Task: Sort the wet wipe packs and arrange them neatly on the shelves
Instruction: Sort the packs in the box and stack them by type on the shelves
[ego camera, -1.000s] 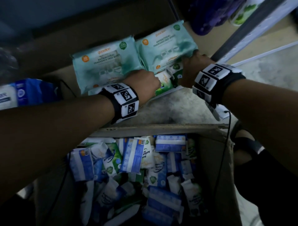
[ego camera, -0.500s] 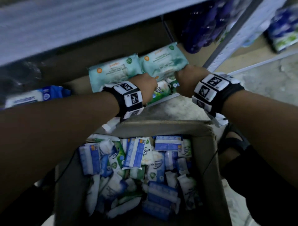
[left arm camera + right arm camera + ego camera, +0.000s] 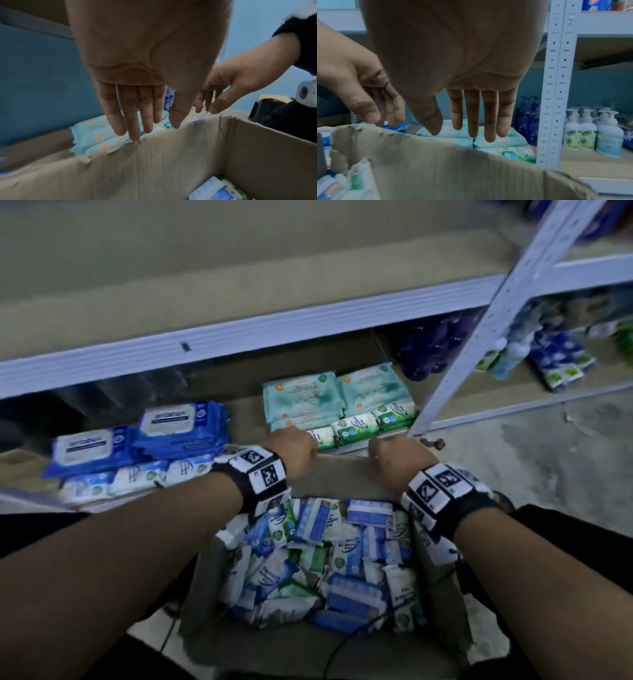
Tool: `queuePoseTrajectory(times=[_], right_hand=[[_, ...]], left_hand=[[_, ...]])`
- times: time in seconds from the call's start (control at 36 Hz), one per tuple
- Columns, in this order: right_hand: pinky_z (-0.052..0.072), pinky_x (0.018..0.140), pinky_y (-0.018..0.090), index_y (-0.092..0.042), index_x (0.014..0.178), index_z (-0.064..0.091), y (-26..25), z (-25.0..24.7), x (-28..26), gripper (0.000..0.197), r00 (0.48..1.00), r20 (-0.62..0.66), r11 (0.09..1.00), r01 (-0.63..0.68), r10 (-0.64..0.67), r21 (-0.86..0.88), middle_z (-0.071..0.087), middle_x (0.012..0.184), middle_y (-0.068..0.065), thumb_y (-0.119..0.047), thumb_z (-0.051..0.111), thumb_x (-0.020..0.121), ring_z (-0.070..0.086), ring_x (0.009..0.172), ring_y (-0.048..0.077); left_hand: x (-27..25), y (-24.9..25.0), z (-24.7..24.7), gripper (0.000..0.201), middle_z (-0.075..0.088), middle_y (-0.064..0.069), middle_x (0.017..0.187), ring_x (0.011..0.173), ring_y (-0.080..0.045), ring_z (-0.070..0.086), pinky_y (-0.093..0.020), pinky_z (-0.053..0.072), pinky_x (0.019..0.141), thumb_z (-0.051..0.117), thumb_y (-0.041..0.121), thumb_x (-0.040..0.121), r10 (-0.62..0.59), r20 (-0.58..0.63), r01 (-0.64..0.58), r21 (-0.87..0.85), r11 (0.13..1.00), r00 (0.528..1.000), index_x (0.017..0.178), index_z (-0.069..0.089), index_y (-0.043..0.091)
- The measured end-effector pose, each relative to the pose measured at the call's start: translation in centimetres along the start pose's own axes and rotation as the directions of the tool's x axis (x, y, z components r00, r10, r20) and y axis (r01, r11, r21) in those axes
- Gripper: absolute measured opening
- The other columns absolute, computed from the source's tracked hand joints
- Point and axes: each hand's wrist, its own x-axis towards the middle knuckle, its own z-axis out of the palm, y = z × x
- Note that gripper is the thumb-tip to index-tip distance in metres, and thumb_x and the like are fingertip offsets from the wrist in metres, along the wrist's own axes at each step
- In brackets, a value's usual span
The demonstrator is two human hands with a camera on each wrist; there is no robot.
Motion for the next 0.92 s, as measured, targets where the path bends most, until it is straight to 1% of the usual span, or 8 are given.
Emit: queuePoseTrajectory(times=[0.08, 0.17, 0.28, 0.42, 0.53, 0.61, 0.75, 0.92], right_hand=[[0.049, 0.071, 0.035, -0.011, 0.118, 0.056, -1.5, 1.2, -2.2, 0.033, 1.0, 0.023, 0.998, 0.011, -0.012, 0.061, 0.064, 0.111, 0.015, -0.031, 0.054, 0.092, 0.062, 0.098, 0.032], [0.054, 0.08, 0.038, -0.011, 0.118, 0.058, -3.0, 2.6, -3.9, 0.038, 0.997, 0.077, 0.993, -0.033, 0.025, 0.109, 0.063, 0.114, 0.014, -0.04, 0.051, 0.095, 0.063, 0.101, 0.031], [0.055, 0.083, 0.042, -0.014, 0.119, 0.053, -4.6, 5.4, -5.3, 0.035, 0.991, 0.137, 0.977, -0.04, 0.011, 0.21, 0.061, 0.116, 0.015, -0.04, 0.051, 0.095, 0.06, 0.103, 0.034], [0.051, 0.084, 0.034, -0.015, 0.129, 0.051, -5.6, 9.0, -6.8, 0.04, 0.98, 0.201, 0.968, -0.043, -0.007, 0.248, 0.059, 0.123, 0.01, -0.039, 0.053, 0.098, 0.059, 0.108, 0.028], [0.047, 0.079, 0.03, -0.013, 0.129, 0.052, -5.6, 11.5, -7.5, 0.043, 0.965, 0.262, 0.967, -0.073, 0.007, 0.243, 0.059, 0.125, 0.012, -0.038, 0.057, 0.095, 0.058, 0.11, 0.027], [0.042, 0.074, 0.028, -0.017, 0.128, 0.053, -5.8, 12.8, -7.7, 0.038, 0.937, 0.35, 0.976, -0.093, 0.018, 0.198, 0.053, 0.133, 0.013, -0.037, 0.056, 0.096, 0.058, 0.109, 0.027], [0.049, 0.088, 0.033, -0.014, 0.125, 0.057, -6.9, 14.1, -6.8, 0.038, 0.91, 0.411, 0.975, -0.043, -0.051, 0.217, 0.056, 0.127, 0.009, -0.034, 0.062, 0.093, 0.057, 0.113, 0.027], [0.051, 0.088, 0.032, -0.016, 0.118, 0.065, -9.3, 15.0, -4.7, 0.038, 0.89, 0.423, 0.95, 0.033, -0.169, 0.31, 0.064, 0.119, 0.008, -0.033, 0.072, 0.085, 0.061, 0.111, 0.028]], left_hand=[[-3.4, -0.2, 0.9, 0.02, 0.065, -0.01, 0.095, 0.08, -0.027, 0.062, -0.037, 0.054, 0.071, 0.059, 0.028, 0.089, -0.032, -0.033, 0.03, -0.048, 0.998, 0.999, 0.092, 0.069, 0.01], [-6.3, -0.2, 2.8, 0.026, 0.067, -0.011, 0.091, 0.073, -0.025, 0.057, -0.032, 0.047, 0.067, 0.058, 0.034, 0.093, -0.125, -0.047, 0.119, -0.123, 0.985, 0.991, 0.084, 0.065, 0.01], [-8.6, -0.7, 6.4, 0.031, 0.071, -0.006, 0.095, 0.089, -0.024, 0.066, -0.038, 0.056, 0.079, 0.063, 0.039, 0.084, -0.23, 0.056, 0.235, -0.349, 0.907, 0.972, 0.094, 0.073, 0.011], [-10.7, -0.3, 10.6, 0.025, 0.072, -0.001, 0.108, 0.101, -0.019, 0.064, -0.033, 0.053, 0.09, 0.066, 0.036, 0.088, -0.29, 0.105, 0.305, -0.477, 0.825, 0.951, 0.103, 0.074, 0.018], [-11.2, -0.6, 12.6, 0.029, 0.068, 0.003, 0.12, 0.11, -0.019, 0.061, -0.032, 0.05, 0.096, 0.068, 0.041, 0.086, -0.331, 0.183, 0.378, -0.486, 0.788, 0.926, 0.11, 0.071, 0.024], [-11.1, -0.9, 12.8, 0.033, 0.067, -0.001, 0.121, 0.112, -0.022, 0.059, -0.033, 0.051, 0.095, 0.065, 0.041, 0.087, -0.326, 0.21, 0.387, -0.44, 0.81, 0.922, 0.109, 0.073, 0.019], [-9.8, -1.7, 14.0, 0.039, 0.064, -0.004, 0.127, 0.115, -0.024, 0.058, -0.033, 0.049, 0.096, 0.059, 0.044, 0.091, -0.305, 0.296, 0.405, -0.385, 0.83, 0.905, 0.115, 0.07, 0.015], [-7.5, -2.7, 16.2, 0.052, 0.048, -0.003, 0.146, 0.128, -0.025, 0.05, -0.031, 0.042, 0.098, 0.057, 0.045, 0.093, -0.316, 0.34, 0.441, -0.404, 0.802, 0.886, 0.136, 0.056, 0.016]])
